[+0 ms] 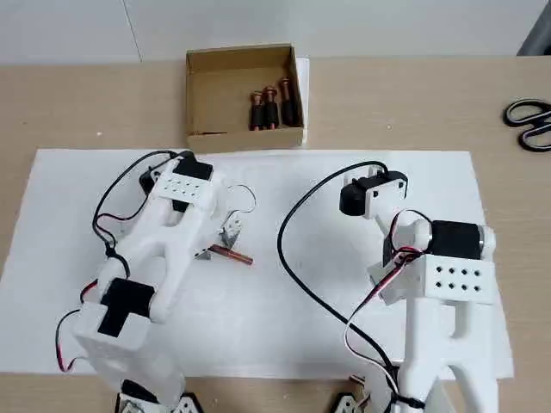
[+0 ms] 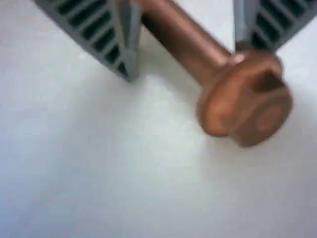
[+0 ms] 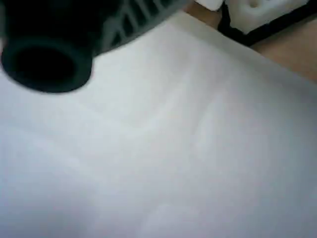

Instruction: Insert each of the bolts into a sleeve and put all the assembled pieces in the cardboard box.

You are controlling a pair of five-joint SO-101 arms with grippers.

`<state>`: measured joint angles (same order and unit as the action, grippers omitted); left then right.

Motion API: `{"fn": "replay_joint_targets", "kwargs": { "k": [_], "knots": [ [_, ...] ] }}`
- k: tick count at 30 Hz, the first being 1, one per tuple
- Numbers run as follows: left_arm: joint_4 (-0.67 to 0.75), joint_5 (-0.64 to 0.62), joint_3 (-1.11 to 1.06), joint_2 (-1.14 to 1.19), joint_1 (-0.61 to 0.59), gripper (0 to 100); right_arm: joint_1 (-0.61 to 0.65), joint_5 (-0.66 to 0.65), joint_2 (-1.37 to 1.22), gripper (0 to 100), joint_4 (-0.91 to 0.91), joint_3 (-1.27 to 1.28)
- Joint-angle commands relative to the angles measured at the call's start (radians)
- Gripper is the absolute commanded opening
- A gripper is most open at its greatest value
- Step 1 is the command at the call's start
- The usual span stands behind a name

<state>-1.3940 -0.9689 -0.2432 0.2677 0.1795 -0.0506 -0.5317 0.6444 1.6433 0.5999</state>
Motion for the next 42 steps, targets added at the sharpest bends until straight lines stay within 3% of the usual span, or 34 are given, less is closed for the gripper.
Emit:
{"fn": "replay_joint_targets", "kwargs": {
  "k": [1,12,21,27,37,42],
  "knots": [
    [0.02,-0.005,-0.015,0.005,-0.009,1,0.005,-0.002,0.025,0.4,0.004,-0.009],
    [0.012,-0.003,-0.002,-0.006,-0.008,0,0.005,-0.002,0.025,0.4,0.004,-0.008],
    [-0.265,0.037,0.32,-0.006,0.02,0,0.007,-0.002,0.025,0.4,0.004,-0.008],
    [-0.353,0.061,0.518,-0.006,0.037,0,0.007,-0.002,0.025,0.4,0.004,-0.009],
    [-0.353,0.143,0.582,-0.008,0.034,0,0.012,0.0,0.025,0.4,0.004,-0.012],
    [-0.351,0.186,0.661,-0.008,0.032,0,0.128,0.018,0.116,0.4,0.031,-0.014]
  ]
}}
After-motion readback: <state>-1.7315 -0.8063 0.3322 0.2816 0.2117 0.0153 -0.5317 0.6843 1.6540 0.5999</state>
